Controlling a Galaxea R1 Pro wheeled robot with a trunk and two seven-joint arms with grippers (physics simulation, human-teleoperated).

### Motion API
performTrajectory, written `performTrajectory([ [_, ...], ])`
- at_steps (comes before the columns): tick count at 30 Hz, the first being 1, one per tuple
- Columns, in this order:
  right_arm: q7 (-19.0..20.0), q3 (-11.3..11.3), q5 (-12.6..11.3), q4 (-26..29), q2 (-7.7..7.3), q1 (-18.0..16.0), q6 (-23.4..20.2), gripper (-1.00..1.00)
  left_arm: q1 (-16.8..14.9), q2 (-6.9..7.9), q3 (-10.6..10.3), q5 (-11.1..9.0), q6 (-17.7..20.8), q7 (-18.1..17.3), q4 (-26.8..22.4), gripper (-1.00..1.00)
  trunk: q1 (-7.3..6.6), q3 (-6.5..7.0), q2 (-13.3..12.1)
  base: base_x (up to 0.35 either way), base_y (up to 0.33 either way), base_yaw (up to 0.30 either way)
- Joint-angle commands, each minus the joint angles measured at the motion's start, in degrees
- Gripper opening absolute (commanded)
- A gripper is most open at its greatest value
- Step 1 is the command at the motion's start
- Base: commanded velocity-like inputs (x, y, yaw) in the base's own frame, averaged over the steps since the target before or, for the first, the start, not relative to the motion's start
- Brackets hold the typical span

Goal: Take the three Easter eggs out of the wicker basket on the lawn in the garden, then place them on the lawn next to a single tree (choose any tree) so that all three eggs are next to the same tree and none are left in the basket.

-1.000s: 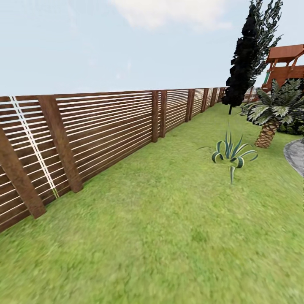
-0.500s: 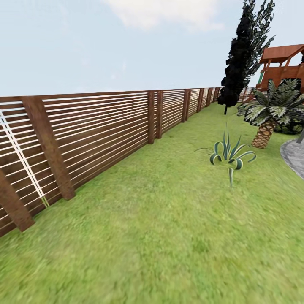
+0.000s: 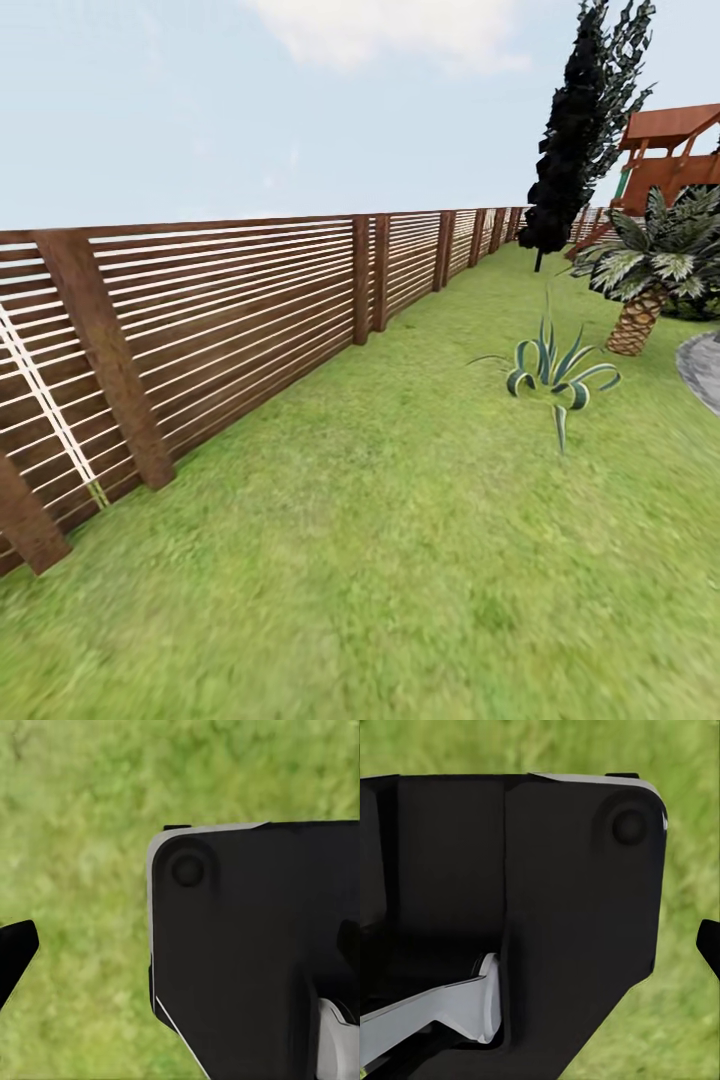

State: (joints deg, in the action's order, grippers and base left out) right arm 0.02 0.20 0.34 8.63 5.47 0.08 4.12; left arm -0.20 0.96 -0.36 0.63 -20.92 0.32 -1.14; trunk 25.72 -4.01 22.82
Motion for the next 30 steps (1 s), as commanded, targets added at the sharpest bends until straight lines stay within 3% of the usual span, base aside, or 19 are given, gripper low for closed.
performTrajectory([
  [1, 0.0, 0.0, 0.0, 0.1, 0.00, 0.0, 0.1, 1.00, 0.0, 0.01, 0.0, 0.1, -0.2, 0.1, 0.0, 1.00, 0.06, -0.10, 0.1, 0.312, 0.078, 0.000],
  [15, 0.1, 0.1, 0.2, 0.0, -0.02, 0.0, 0.2, 1.00, 0.0, 0.01, 0.0, 0.1, -0.3, 0.1, 0.0, 1.00, 0.06, -0.10, 0.1, 0.316, 0.072, -0.003],
  [30, 0.0, 0.1, 0.1, 0.0, 0.00, 0.0, 0.1, 1.00, 0.0, 0.01, 0.0, 0.0, -0.4, 0.1, 0.0, 1.00, 0.06, -0.10, 0.1, 0.322, 0.071, -0.089],
])
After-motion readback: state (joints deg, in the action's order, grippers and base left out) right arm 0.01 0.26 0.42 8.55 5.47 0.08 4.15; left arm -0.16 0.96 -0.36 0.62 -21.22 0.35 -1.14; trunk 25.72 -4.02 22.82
